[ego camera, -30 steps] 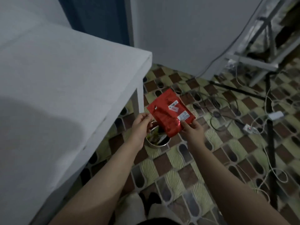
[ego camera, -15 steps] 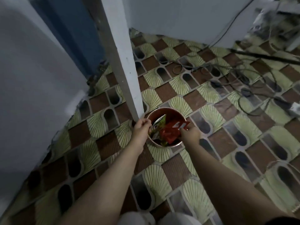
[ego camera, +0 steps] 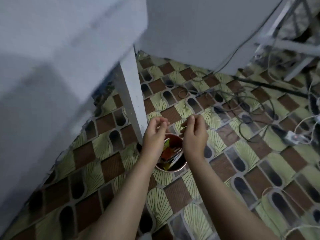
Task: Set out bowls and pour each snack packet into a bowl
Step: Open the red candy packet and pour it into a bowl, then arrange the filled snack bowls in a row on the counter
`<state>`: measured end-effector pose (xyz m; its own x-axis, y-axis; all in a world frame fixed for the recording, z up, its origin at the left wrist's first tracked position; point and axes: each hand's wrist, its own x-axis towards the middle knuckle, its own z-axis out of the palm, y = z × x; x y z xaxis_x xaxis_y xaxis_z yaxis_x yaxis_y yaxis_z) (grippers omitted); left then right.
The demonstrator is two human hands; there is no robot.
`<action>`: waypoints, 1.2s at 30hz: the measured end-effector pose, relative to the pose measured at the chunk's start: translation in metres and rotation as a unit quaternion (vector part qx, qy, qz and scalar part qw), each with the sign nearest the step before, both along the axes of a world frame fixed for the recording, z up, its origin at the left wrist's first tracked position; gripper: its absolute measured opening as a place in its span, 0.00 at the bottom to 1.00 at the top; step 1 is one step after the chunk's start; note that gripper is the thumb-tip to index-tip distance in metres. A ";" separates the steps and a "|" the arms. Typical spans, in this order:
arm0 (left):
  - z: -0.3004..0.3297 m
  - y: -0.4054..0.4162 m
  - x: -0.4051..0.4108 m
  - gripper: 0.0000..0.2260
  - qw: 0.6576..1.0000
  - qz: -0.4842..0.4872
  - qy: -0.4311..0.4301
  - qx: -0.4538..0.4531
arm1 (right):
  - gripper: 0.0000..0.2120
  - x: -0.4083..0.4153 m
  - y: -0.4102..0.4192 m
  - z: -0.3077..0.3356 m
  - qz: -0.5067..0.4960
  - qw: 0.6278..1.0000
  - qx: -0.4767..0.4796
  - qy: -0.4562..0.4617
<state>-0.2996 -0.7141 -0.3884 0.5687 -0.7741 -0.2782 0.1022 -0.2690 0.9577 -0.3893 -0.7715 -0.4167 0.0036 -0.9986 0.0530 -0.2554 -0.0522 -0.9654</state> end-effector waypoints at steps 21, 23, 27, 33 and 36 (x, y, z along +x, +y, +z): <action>0.416 0.464 0.044 0.08 0.828 0.466 -0.287 -0.121 | 0.05 0.121 0.375 0.441 0.633 0.754 -0.123 -0.127; 0.416 0.523 0.041 0.09 0.792 0.518 -0.308 -0.103 | 0.06 0.140 0.431 0.443 0.682 0.708 -0.140 -0.121; 0.407 0.643 0.037 0.08 0.728 0.612 -0.302 -0.063 | 0.06 0.172 0.555 0.440 0.753 0.623 -0.166 -0.131; 0.411 0.821 0.069 0.05 0.653 0.681 -0.324 0.076 | 0.04 0.227 0.728 0.439 0.810 0.552 -0.174 -0.092; 0.408 0.905 0.096 0.05 0.652 0.671 -0.301 0.186 | 0.05 0.264 0.801 0.436 0.830 0.512 -0.218 -0.023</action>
<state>-0.2035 0.1910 0.0193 0.7577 0.5889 0.2811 0.1203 -0.5495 0.8268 -0.1257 0.0296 0.0193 0.8177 0.4862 0.3082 0.5132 -0.3732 -0.7729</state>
